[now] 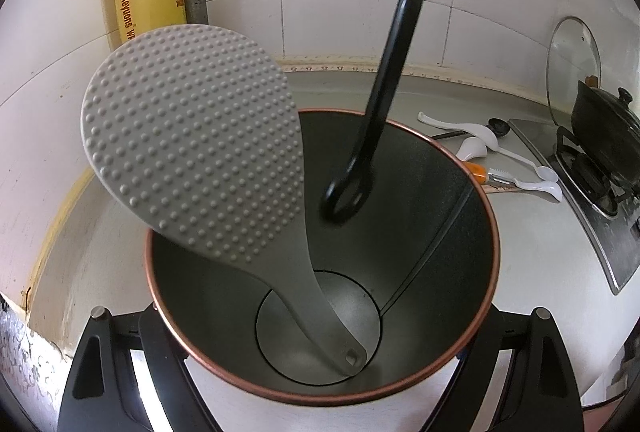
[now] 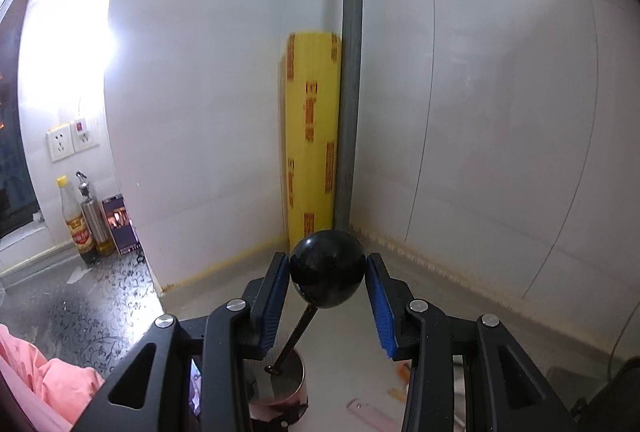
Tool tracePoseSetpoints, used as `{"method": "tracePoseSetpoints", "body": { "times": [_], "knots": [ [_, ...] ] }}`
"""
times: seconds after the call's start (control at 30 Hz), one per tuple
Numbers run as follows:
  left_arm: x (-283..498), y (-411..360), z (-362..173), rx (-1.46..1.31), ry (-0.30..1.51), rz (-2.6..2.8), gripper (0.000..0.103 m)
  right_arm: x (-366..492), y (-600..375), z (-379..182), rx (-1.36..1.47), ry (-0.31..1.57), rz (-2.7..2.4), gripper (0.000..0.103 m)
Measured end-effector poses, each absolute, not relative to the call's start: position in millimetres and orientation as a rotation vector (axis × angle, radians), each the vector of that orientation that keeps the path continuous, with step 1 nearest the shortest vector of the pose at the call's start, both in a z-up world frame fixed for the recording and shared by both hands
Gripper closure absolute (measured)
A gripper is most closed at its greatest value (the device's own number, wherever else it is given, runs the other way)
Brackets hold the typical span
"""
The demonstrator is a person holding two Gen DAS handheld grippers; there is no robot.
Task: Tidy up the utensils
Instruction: 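Lower the black ladle handle-first into the holder and open the right gripper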
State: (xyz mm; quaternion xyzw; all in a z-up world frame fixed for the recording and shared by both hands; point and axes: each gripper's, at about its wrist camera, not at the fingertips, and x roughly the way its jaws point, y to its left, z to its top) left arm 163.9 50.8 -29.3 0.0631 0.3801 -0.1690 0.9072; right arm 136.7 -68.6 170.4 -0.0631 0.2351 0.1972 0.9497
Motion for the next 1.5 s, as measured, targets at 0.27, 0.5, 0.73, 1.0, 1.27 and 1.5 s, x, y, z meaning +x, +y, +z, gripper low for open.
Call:
{"method": "tracePoseSetpoints", "body": {
  "times": [0.27, 0.5, 0.73, 1.0, 1.27, 1.5],
  "knots": [
    [165, 65, -30, 0.136, 0.766, -0.389, 0.013, 152, -54, 149, -0.122, 0.574, 0.354, 0.061],
    [169, 77, -32, 0.132, 0.754, -0.418, 0.013, 157, -37, 137, -0.142, 0.636, 0.328, 0.061],
    [167, 91, -32, 0.131, 0.749, -0.463, 0.012, 161, -22, 127, -0.15, 0.684, 0.307, 0.037],
    [165, 111, -31, 0.105, 0.747, -0.518, 0.012, 168, -21, 117, -0.124, 0.732, 0.204, 0.028],
    [168, 125, -31, 0.077, 0.748, -0.545, 0.012, 178, -37, 91, -0.037, 0.828, 0.116, 0.011],
    [164, 131, -30, 0.073, 0.747, -0.536, 0.012, 180, -48, 78, -0.002, 0.859, 0.061, 0.0]
  ]
}}
